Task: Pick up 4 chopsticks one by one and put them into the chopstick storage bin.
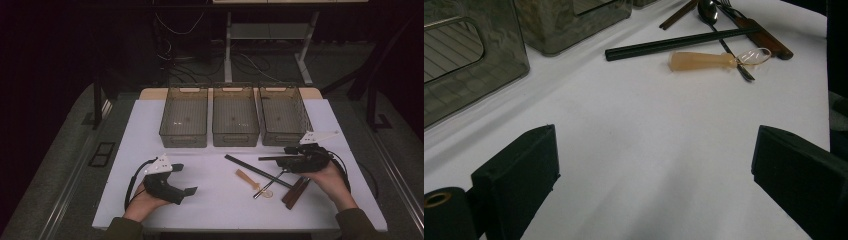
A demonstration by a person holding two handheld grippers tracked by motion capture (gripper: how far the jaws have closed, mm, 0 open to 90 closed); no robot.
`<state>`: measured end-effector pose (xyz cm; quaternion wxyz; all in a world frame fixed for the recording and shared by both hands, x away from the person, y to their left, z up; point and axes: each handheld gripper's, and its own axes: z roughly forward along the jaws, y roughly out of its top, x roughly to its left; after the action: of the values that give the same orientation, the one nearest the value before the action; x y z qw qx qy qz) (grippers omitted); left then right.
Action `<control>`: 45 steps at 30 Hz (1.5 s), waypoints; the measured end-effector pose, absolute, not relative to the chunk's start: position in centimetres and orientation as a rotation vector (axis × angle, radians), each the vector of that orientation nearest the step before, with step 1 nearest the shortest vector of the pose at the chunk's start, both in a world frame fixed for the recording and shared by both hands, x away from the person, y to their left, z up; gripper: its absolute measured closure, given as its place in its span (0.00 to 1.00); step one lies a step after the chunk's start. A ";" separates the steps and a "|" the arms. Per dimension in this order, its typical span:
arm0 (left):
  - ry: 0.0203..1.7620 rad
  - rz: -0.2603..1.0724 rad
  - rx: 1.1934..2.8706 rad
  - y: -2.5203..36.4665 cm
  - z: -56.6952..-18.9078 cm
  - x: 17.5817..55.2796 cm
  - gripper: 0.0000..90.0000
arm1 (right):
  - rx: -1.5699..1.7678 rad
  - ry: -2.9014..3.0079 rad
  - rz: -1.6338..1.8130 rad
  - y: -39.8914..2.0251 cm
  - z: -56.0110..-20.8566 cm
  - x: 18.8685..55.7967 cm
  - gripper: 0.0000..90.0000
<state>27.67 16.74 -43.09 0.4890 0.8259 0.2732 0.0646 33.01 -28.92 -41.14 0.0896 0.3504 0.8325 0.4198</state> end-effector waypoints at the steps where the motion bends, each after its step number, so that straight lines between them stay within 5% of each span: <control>1: 0.664 0.157 2.010 16.8 -43.1 27.7 0.05 | 1.042 2.476 1.248 -28.9 -41.1 33.0 0.42; 14: 0.660 0.150 2.009 16.7 -43.1 27.7 0.06 | 0.975 2.537 1.189 -26.8 -41.3 35.4 0.57; 30: 0.662 0.153 2.005 16.7 -43.1 27.6 0.07 | 0.922 2.657 1.063 -24.5 -42.6 36.5 0.97; 33: 0.662 0.153 2.007 16.7 -43.1 27.6 0.07 | 0.919 2.655 1.066 -24.3 -42.7 36.6 0.95; 34: 0.663 0.152 2.006 16.7 -43.1 27.6 0.07 | 0.908 2.644 1.046 -24.1 -42.9 36.6 0.87; 45: 0.663 0.149 2.012 16.7 -43.1 27.6 0.07 | 0.872 2.676 0.985 -22.9 -43.9 37.2 0.79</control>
<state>27.63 16.70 -43.12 0.4873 0.8272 0.2728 0.0612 37.21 -22.88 -43.87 0.0796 0.2913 0.8946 0.3294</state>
